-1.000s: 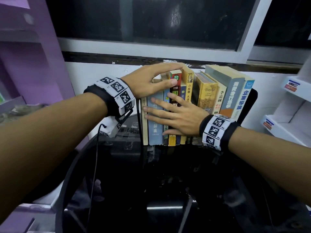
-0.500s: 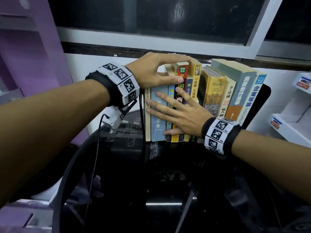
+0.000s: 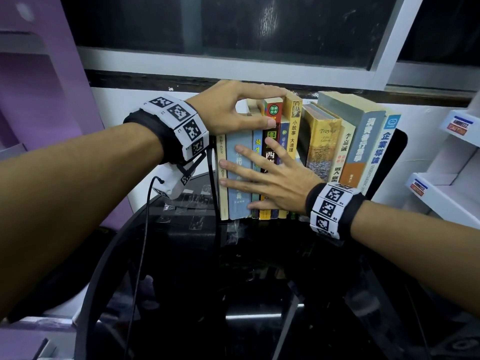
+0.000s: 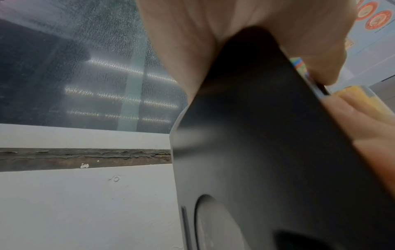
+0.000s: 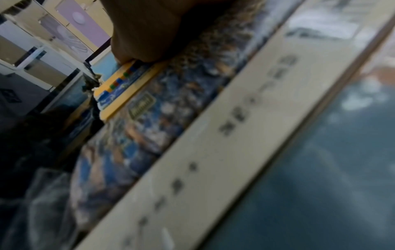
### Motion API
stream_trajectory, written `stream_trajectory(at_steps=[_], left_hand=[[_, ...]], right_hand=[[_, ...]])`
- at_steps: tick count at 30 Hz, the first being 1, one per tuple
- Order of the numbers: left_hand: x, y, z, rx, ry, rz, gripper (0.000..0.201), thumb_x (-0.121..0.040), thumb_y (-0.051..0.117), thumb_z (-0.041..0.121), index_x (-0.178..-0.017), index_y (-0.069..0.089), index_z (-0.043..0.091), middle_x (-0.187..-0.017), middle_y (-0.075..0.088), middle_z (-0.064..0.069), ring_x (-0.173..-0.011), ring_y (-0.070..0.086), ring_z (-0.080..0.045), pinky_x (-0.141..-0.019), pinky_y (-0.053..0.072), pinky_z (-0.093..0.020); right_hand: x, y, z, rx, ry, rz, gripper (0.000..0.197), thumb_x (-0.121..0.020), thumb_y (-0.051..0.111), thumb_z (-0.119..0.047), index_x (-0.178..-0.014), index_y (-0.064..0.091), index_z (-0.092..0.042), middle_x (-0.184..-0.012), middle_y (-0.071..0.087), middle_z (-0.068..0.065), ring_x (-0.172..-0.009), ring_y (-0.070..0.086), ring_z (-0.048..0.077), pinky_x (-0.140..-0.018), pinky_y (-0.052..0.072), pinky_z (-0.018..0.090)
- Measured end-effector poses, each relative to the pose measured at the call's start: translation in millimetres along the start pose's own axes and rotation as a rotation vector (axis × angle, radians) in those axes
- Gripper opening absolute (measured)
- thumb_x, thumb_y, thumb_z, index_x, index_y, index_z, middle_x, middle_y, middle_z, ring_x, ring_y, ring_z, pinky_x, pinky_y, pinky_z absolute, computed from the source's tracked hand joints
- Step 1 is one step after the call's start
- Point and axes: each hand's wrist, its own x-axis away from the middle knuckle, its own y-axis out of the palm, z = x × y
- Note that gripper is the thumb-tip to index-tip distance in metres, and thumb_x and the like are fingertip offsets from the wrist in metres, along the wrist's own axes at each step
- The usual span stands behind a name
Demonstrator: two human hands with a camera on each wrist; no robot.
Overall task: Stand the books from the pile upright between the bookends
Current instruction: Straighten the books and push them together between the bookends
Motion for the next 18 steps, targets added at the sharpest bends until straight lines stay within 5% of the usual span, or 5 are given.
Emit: stream_trajectory(at_steps=[14, 18], left_hand=[[-2.4, 3.9, 1.4, 0.029, -0.021, 0.054, 0.055, -0.091, 0.064, 0.051, -0.142, 0.054, 0.034, -0.145, 0.052, 0.016, -0.135, 0.045, 0.004, -0.116, 0.037, -0.028], [-2.4, 5.3, 2.9, 0.018, -0.017, 0.065, 0.053, -0.092, 0.064, 0.047, -0.142, 0.053, 0.033, -0.145, 0.053, 0.014, -0.14, 0.038, 0.002, -0.118, 0.031, -0.022]], right_hand=[[1.3, 1.4, -4.6, 0.007, 0.026, -0.004, 0.084, -0.093, 0.027, -0.077, -0.159, 0.002, -0.032, -0.168, 0.004, 0.0, -0.153, 0.007, 0.032, -0.116, 0.007, 0.061], [2.9, 3.7, -5.0, 0.01, 0.022, 0.0, 0.084, -0.093, 0.025, -0.077, -0.159, 0.002, -0.032, -0.168, 0.004, 0.0, -0.153, 0.007, 0.032, -0.116, 0.007, 0.061]])
